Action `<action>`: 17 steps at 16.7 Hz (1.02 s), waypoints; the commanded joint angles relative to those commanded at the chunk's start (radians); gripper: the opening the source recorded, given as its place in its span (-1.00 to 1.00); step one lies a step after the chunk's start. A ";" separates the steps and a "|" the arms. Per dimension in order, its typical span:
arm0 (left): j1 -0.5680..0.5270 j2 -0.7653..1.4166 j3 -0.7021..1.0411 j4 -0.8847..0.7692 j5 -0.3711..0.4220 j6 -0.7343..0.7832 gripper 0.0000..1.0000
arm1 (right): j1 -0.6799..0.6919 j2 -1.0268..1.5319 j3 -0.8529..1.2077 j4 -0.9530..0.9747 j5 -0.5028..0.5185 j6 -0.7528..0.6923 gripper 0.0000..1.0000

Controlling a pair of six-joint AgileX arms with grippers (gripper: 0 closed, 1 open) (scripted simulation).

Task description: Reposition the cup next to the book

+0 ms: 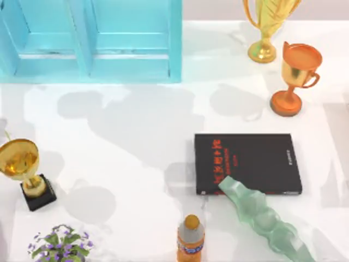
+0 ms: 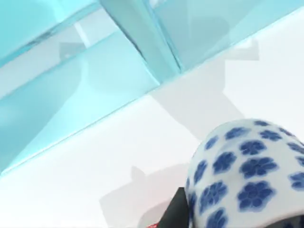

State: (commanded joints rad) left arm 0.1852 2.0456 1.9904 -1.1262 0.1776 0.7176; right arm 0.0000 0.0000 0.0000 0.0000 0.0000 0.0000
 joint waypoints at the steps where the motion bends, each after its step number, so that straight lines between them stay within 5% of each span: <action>1: -0.065 0.022 0.035 -0.022 -0.002 -0.119 -1.00 | 0.000 0.000 0.000 0.000 0.000 0.000 1.00; 9: -0.563 0.180 0.207 -0.216 -0.089 -0.955 -1.00 | 0.000 0.000 0.000 0.000 0.000 0.000 1.00; 13: -0.735 0.241 0.219 -0.292 -0.149 -1.210 -1.00 | 0.000 0.000 0.000 0.000 0.000 0.000 1.00; 17: -0.808 0.265 0.215 -0.326 -0.179 -1.310 -1.00 | 0.000 0.000 0.000 0.000 0.000 0.000 1.00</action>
State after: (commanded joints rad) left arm -0.6231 2.3105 2.2052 -1.4520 -0.0019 -0.5922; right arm 0.0000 0.0000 0.0000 0.0000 0.0000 0.0000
